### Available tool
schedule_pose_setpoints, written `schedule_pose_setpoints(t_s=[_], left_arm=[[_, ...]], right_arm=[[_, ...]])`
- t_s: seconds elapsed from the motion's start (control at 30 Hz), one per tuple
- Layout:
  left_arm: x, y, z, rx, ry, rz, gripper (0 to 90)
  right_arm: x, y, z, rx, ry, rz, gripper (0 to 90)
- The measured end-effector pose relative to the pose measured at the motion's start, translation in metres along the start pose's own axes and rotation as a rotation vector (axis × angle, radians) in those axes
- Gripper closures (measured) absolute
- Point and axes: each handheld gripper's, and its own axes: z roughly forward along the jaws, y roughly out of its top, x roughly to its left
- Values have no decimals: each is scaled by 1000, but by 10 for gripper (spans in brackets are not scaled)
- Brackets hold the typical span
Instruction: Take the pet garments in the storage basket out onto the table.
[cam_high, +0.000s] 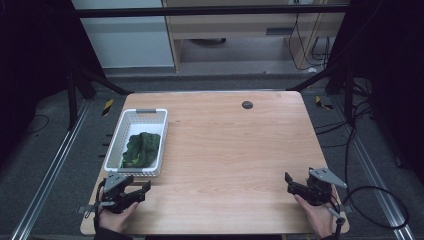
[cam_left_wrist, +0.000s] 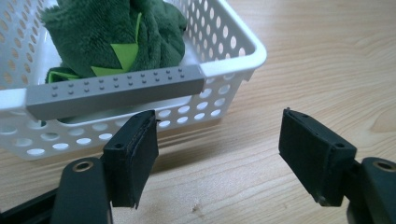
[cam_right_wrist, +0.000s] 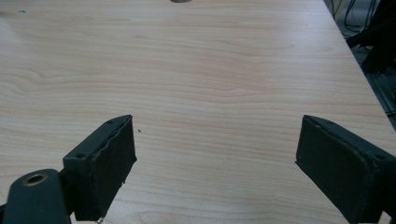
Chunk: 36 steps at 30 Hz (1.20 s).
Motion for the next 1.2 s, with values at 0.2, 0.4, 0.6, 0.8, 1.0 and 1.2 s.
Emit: schedule_pose_setpoints(t_s=[0.2,0.4,0.6,0.8,1.0,1.2], left_arm=[[2,2,-7,-29,-2,-22,281],[11,7,-21,-93,41,-61,277],[14,10,-25,-106,45,-69,263],[15,19,-30,-128,49,-61,248],[17,25,-31,-123,46,-60,230],[17,33,-32,-125,35,-56,223]], right_arm=[[3,0,-1,9,11,-5,105],[9,2,-3,-1,15,-13,97],[12,2,-4,-6,28,-18,104],[16,2,-4,6,35,-24,107],[14,1,-4,16,31,-18,110],[14,0,-4,26,26,-14,111]])
